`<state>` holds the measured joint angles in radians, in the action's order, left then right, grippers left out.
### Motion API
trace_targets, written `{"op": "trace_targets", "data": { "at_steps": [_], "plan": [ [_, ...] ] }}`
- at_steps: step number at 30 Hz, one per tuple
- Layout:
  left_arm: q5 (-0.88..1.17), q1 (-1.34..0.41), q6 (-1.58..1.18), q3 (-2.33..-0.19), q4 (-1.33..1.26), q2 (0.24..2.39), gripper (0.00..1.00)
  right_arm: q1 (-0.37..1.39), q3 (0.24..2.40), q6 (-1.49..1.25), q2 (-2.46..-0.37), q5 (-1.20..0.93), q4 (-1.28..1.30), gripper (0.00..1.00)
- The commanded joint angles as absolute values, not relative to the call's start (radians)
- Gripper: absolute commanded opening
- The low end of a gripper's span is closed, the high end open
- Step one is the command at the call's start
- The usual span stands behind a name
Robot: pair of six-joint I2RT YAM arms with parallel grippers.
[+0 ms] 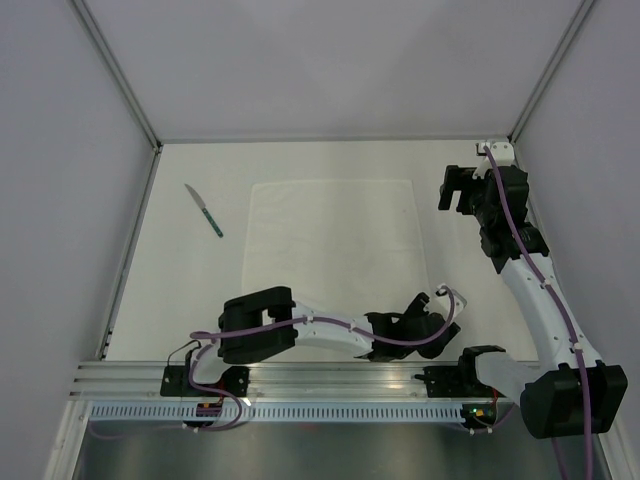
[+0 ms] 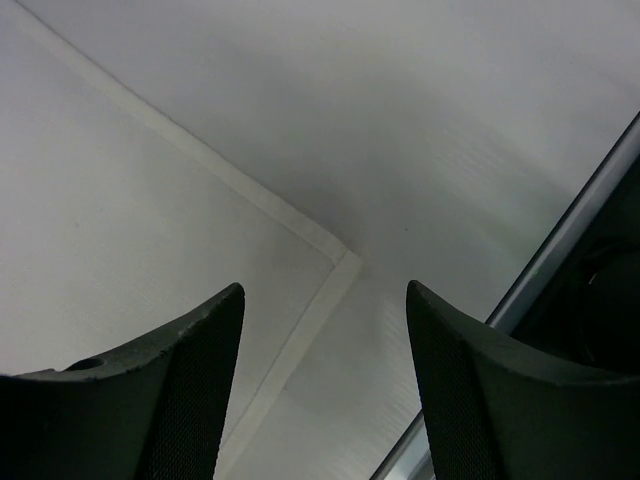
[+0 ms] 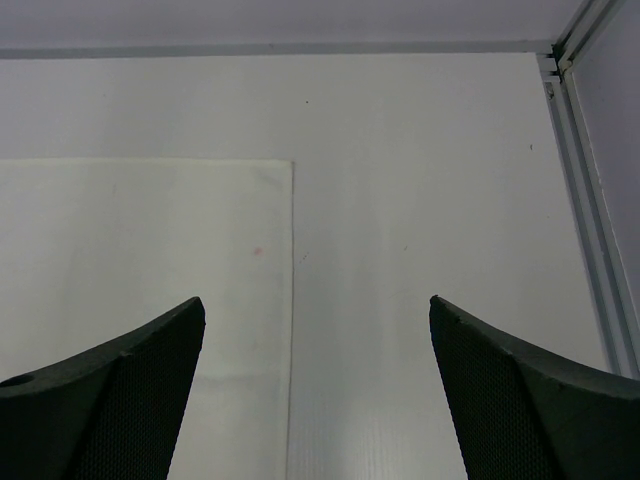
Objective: Fold the napkin, place the utensils inside, and roll it up
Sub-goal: Fold the napkin
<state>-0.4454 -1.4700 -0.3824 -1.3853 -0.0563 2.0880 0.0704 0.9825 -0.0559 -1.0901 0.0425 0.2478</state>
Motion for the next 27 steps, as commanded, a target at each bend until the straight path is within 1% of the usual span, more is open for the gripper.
{"op": "trace_targets", "data": {
  "at_steps": [1,11,13,16,17,19,22,23,27],
  "plan": [
    [-0.448,-1.482,-0.322,-1.424,-0.135,2.132,0.7,0.074,1.014,-0.054,-1.092,0.077,0.255,0.98],
    [-0.466,-1.486,-0.296,-1.44,-0.167,2.203,0.68,0.074,1.012,-0.055,-1.098,0.078,0.252,0.98],
    [-0.468,-1.488,-0.296,-1.439,-0.17,2.215,0.66,0.074,1.014,-0.054,-1.1,0.077,0.253,0.98],
    [-0.479,-1.488,-0.298,-1.437,-0.172,2.229,0.6,0.072,1.012,-0.054,-1.101,0.078,0.253,0.98],
    [-0.482,-1.488,-0.299,-1.434,-0.172,2.23,0.57,0.072,1.012,-0.055,-1.101,0.078,0.253,0.98],
    [-0.497,-1.486,-0.302,-1.43,-0.172,2.235,0.52,0.074,1.012,-0.055,-1.101,0.077,0.253,0.98],
    [-0.512,-1.486,-0.302,-1.421,-0.172,2.232,0.37,0.074,1.012,-0.055,-1.101,0.074,0.253,0.98],
    [-0.514,-1.486,-0.298,-1.417,-0.173,2.23,0.3,0.074,1.012,-0.057,-1.101,0.072,0.255,0.98],
    [-0.52,-1.485,-0.284,-1.411,-0.182,2.211,0.1,0.072,1.012,-0.054,-1.101,0.071,0.255,0.98]
  ]
}}
